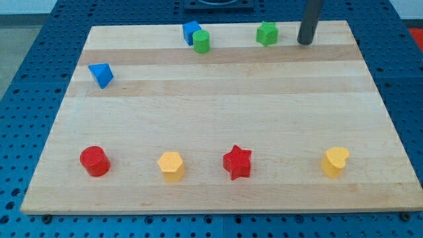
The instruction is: Push the green star slightly up and left
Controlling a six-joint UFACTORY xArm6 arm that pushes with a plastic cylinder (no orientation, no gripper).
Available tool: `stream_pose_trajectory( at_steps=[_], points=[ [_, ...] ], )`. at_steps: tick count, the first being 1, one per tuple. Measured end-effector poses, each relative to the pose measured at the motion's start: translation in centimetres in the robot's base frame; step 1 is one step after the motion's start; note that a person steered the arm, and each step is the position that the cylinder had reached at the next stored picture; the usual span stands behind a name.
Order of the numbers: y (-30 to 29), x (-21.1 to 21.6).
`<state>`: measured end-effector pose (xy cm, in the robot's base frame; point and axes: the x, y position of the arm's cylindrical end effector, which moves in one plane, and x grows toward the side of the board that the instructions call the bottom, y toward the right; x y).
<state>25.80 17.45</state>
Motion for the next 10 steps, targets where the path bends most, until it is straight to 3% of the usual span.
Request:
stream_pose_trajectory(
  at_steps=[1, 5, 6, 10],
  points=[
    [-2.7, -1.3],
    [-9.5, 2.6],
    [-9.5, 1.1],
    [-0.5, -1.2]
  ],
)
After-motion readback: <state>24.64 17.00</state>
